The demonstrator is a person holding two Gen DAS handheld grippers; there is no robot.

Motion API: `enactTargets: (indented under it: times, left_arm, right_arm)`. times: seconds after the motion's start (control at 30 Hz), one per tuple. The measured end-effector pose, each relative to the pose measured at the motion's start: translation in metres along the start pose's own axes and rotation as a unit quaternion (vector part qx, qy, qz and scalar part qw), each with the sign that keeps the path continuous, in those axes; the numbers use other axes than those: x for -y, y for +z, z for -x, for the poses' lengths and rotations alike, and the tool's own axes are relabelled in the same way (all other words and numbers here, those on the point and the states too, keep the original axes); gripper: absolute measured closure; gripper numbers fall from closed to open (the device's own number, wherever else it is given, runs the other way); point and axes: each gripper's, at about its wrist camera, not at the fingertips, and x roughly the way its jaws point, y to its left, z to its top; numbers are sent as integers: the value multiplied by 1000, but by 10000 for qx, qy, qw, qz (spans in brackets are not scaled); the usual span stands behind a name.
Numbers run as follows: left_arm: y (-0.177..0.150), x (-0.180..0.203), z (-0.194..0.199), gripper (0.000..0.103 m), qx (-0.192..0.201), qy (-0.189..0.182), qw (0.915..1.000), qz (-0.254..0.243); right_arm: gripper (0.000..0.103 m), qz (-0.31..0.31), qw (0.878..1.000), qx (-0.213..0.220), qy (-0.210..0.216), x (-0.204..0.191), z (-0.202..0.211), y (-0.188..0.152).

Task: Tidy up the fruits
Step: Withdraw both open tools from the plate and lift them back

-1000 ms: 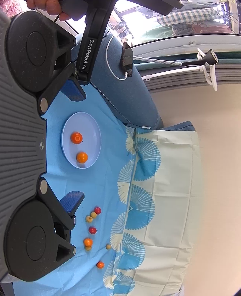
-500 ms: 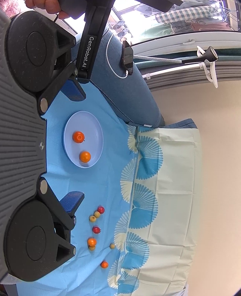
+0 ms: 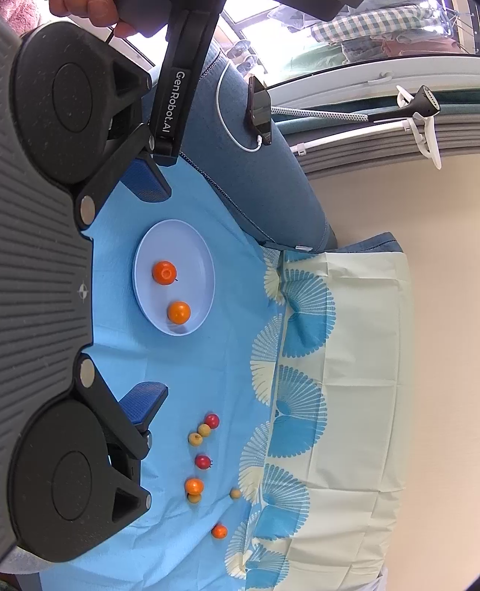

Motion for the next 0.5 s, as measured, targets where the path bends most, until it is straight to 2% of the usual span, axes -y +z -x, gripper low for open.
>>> enactTargets:
  times: [0.5]
  left_arm:
    - [9, 15, -12, 0, -170, 28, 9997, -154]
  right_arm:
    - [1, -210, 9997, -149, -15, 12, -14, -2]
